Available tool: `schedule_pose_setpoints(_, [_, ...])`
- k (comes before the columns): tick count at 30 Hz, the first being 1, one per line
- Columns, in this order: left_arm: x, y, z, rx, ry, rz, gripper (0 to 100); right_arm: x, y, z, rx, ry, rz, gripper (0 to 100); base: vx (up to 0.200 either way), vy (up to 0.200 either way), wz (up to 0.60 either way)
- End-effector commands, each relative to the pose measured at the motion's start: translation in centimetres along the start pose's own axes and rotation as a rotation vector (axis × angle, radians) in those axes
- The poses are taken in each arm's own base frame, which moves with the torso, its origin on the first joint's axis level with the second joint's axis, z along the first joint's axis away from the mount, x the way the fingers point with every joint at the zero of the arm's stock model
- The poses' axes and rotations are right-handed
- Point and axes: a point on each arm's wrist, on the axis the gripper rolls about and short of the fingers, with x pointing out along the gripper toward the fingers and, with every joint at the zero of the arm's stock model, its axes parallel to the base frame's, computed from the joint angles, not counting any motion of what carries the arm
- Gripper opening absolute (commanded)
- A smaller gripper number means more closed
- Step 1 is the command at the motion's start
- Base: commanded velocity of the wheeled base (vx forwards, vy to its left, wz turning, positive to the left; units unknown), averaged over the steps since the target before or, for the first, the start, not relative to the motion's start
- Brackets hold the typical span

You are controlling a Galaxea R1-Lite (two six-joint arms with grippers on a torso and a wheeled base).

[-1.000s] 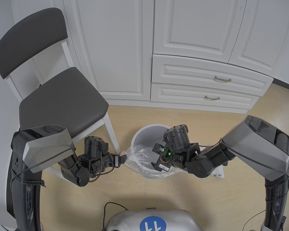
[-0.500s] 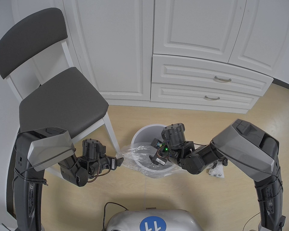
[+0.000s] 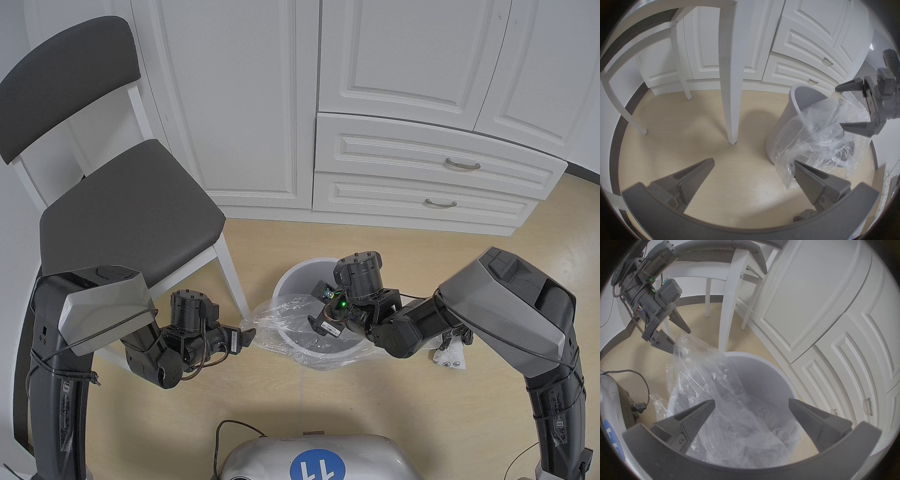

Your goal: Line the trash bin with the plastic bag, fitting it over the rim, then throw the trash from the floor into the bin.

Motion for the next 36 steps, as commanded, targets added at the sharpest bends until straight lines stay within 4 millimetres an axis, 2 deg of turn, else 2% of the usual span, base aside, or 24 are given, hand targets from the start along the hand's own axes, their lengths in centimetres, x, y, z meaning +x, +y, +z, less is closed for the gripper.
schedule_pose_setpoints(1, [0.0,0.0,-0.1,0.002,0.001,0.001,100,-0.3,-1.8,0.9,0.017,-0.03,-0.042,100,0.0,0.0,0.0])
schedule_pose_setpoints(11, [0.1,0.0,-0.1,0.005,0.001,0.001,100,0.4,-1.5,0.0,0.017,-0.01,-0.038,100,0.0,0.0,0.0])
schedule_pose_setpoints(18, [0.0,0.0,0.0,0.005,-0.002,0.0,100,-0.8,-1.6,0.3,0.009,-0.007,-0.027,100,0.0,0.0,0.0])
schedule_pose_setpoints(22, [0.0,0.0,0.0,0.005,-0.002,0.0,100,-1.2,-1.4,-0.6,-0.006,0.022,-0.013,100,0.0,0.0,0.0])
schedule_pose_setpoints(28, [0.0,0.0,0.0,0.005,-0.002,0.0,100,1.6,-4.7,0.7,0.082,-0.055,-0.131,100,0.0,0.0,0.0])
schedule_pose_setpoints(32, [0.1,0.1,0.0,0.004,-0.004,0.002,100,3.2,-5.5,1.7,0.154,-0.078,-0.22,100,0.0,0.0,0.0])
schedule_pose_setpoints(36, [0.0,0.1,0.0,0.004,-0.002,0.002,100,2.9,-6.0,1.9,0.168,-0.08,-0.235,100,0.0,0.0,0.0])
